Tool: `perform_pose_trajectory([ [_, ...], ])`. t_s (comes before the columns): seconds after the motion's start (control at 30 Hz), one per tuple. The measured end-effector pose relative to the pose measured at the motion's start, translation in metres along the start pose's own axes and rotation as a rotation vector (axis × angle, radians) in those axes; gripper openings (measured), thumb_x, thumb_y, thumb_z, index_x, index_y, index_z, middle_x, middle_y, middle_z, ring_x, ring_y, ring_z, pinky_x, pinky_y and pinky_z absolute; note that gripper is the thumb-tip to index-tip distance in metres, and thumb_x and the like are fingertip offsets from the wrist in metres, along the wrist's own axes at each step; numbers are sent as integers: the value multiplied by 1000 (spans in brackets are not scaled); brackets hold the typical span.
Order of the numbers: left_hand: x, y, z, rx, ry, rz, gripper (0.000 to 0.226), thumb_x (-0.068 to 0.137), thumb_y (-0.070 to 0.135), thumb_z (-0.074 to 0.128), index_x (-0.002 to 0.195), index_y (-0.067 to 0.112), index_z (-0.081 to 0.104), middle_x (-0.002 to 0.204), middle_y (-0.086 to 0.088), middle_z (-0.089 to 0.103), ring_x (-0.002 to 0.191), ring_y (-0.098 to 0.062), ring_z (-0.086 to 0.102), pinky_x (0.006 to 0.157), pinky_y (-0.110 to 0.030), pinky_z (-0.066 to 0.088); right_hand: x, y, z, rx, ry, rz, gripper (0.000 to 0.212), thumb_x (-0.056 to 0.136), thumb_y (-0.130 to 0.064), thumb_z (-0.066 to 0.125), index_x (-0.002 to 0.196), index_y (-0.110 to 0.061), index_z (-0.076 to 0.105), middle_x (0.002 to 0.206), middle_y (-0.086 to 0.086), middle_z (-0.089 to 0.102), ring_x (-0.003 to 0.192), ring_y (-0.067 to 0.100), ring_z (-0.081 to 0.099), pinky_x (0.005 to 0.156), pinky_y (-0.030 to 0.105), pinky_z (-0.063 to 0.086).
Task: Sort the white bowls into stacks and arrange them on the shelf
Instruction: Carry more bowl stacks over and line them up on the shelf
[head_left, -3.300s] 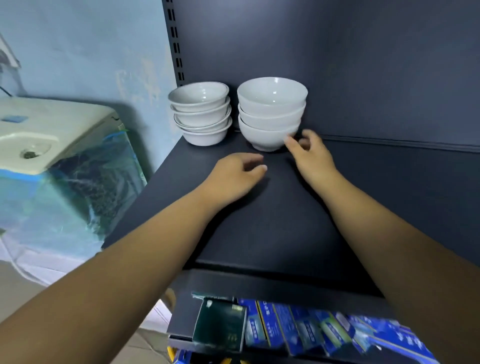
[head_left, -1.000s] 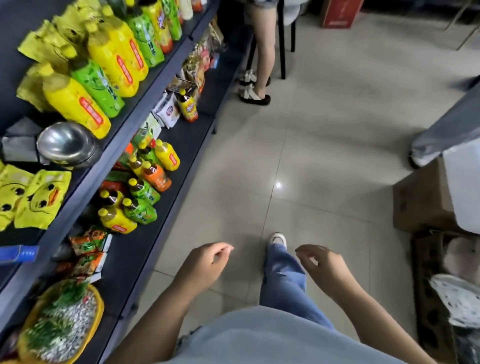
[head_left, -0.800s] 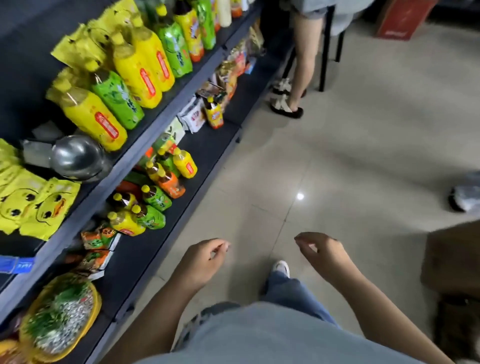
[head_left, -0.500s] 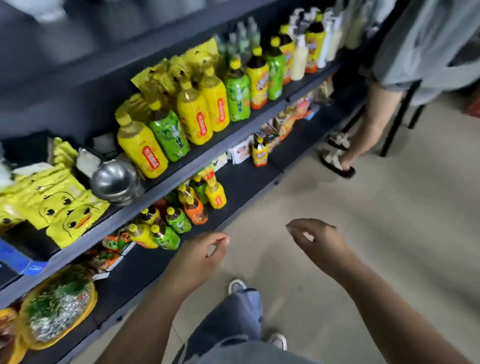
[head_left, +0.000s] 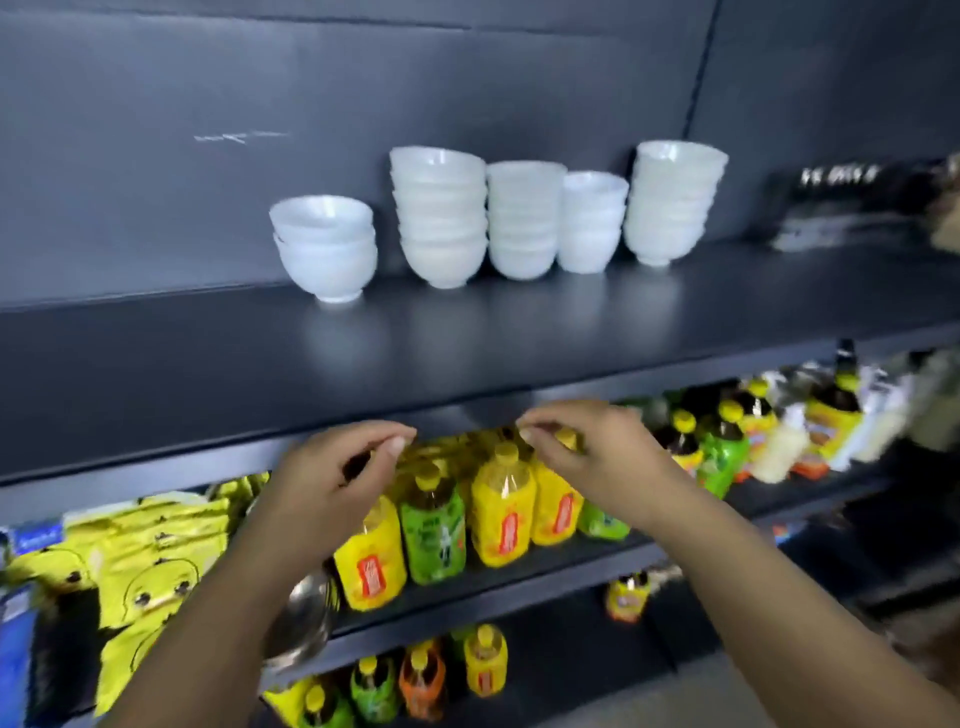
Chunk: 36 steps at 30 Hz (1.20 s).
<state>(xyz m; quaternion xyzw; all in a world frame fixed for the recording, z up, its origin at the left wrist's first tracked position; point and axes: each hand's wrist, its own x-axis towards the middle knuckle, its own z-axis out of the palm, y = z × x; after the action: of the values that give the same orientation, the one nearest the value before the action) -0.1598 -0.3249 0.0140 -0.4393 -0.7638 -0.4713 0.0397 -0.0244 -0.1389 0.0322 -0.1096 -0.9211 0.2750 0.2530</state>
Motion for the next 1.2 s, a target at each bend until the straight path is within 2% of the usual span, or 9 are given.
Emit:
perform_pose_trajectory([
  [0.13, 45, -16, -12, 82, 85, -19, 23, 70, 59, 44, 81, 48, 61, 83, 49, 56, 85, 22, 54, 76, 1, 38, 75, 6, 6, 51, -77, -84, 13, 86, -16, 60, 95, -12, 70, 98, 3, 69, 91, 9, 59, 83, 21, 43],
  [0.27, 83, -46, -19, 241, 74, -83, 6, 81, 35, 61, 78, 40, 62, 75, 53, 51, 81, 28, 50, 74, 4, 35, 156, 17, 32, 172, -185, -65, 19, 86, -25, 61, 103, -18, 67, 107, -8, 66, 94, 1, 55, 83, 10, 39],
  [0.3, 93, -55, -22, 253, 89, -112, 16, 84, 28, 64, 76, 40, 62, 75, 52, 53, 81, 26, 52, 74, 3, 35, 176, 20, 40, 232, -205, -42, 21, 85, -25, 63, 104, -18, 66, 107, -8, 65, 93, 0, 55, 82, 9, 39],
  [0.5, 153, -107, -38, 292, -3, -480, 23, 87, 25, 60, 74, 44, 59, 86, 29, 63, 92, 4, 59, 86, -15, 42, 276, 37, 103, 426, -392, 107, 59, 80, -32, 68, 131, -16, 45, 131, -2, 50, 116, 11, 49, 95, 23, 39],
  [0.6, 170, -126, -44, 226, 56, -559, 18, 88, 24, 60, 78, 39, 61, 92, 23, 63, 92, 1, 59, 76, -7, 39, 308, 43, 132, 516, -398, 144, 71, 74, -31, 73, 134, -17, 38, 133, -1, 47, 120, 14, 45, 96, 26, 37],
  [0.7, 186, -140, -46, 44, 188, -599, 12, 88, 25, 60, 98, 32, 58, 106, 11, 62, 103, -5, 57, 91, -16, 42, 326, 48, 151, 633, -345, 72, 81, 67, -24, 78, 134, -21, 33, 130, -8, 46, 122, 10, 43, 95, 22, 34],
  [0.8, 206, -150, -47, -167, 265, -572, 52, 79, 42, 67, 124, 26, 45, 131, 2, 50, 118, -9, 49, 107, -36, 38, 332, 49, 160, 737, -334, -7, 99, 64, -19, 81, 141, -26, 19, 137, -14, 36, 125, 1, 35, 100, 19, 29],
  [0.93, 236, -158, -37, -386, 246, -446, 102, 50, 66, 75, 134, 34, 29, 140, 11, 41, 129, -9, 41, 109, -39, 34, 336, 51, 164, 806, -314, -34, 101, 57, -25, 80, 141, -26, 23, 138, -12, 41, 127, 2, 39, 108, 28, 34],
  [1.2, 233, -156, -22, -611, 232, -356, 112, 42, 64, 81, 134, 33, 25, 137, 10, 46, 128, -9, 43, 112, -42, 31, 309, 41, 158, 639, -201, -73, 96, 58, -37, 81, 137, -24, 29, 132, -10, 44, 121, 1, 40, 105, 25, 36],
])
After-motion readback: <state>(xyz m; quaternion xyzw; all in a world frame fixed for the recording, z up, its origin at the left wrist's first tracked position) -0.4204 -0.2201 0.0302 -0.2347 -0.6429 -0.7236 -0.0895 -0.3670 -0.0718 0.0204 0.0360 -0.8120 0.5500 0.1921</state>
